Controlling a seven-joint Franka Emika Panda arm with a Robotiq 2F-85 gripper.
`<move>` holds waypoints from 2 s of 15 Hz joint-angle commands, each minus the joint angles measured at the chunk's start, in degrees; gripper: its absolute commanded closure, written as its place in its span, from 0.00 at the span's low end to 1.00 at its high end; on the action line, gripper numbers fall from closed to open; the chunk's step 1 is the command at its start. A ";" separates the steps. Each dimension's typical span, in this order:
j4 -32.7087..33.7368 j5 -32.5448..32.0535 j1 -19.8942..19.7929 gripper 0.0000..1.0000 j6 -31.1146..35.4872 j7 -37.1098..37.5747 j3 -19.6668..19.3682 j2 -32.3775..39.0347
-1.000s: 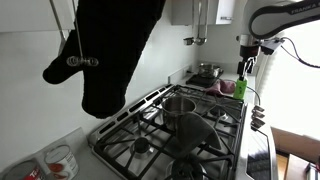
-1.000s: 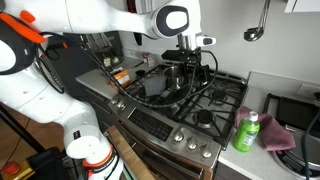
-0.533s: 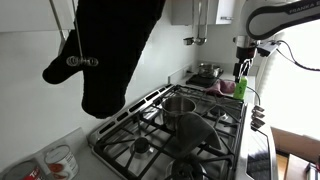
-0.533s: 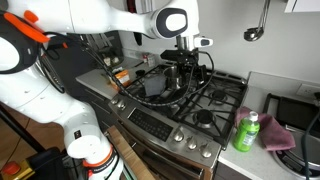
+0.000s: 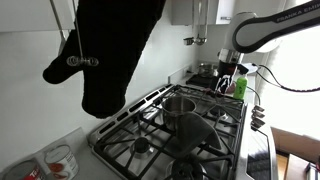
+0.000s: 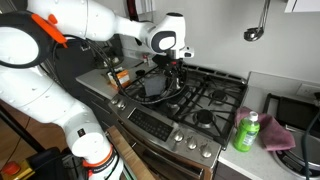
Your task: Move the silver pot forwards
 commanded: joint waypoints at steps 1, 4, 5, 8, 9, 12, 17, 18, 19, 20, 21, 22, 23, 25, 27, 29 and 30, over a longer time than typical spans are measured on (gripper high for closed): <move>-0.82 1.37 0.52 0.00 1.30 -0.02 0.35 0.01; -1.77 2.45 0.96 0.00 2.50 -0.02 0.51 -0.09; -1.77 2.49 0.95 0.00 2.51 -0.02 0.44 -0.15; -3.92 9.83 3.55 0.00 6.32 -6.25 -0.24 -1.23; -5.29 13.91 4.54 0.00 7.90 -8.85 -0.65 -2.33; -8.53 25.07 6.82 0.00 9.84 -16.07 -1.84 -5.11; -13.42 39.64 7.93 0.00 6.72 -24.52 -4.24 -9.37; -14.09 41.62 7.81 0.00 5.91 -26.00 -4.48 -9.90; -14.66 43.25 7.53 0.00 4.71 -26.82 -4.56 -10.15; -15.05 44.35 7.13 0.00 3.57 -27.40 -4.49 -10.23; -15.12 45.22 6.90 0.00 2.29 -27.76 -4.41 -9.69; -15.28 45.82 6.65 0.00 1.46 -27.68 -4.07 -9.24; -15.17 46.13 6.48 0.00 0.96 -27.55 -3.66 -8.28; -15.17 46.41 6.14 0.00 0.46 -27.07 -2.98 -6.79; -15.09 47.50 6.19 0.00 1.33 -28.10 -2.70 -5.49; -14.71 49.38 6.36 0.00 1.29 -29.13 -2.51 -3.90; -14.54 50.66 6.42 0.00 1.21 -29.75 -2.34 -3.07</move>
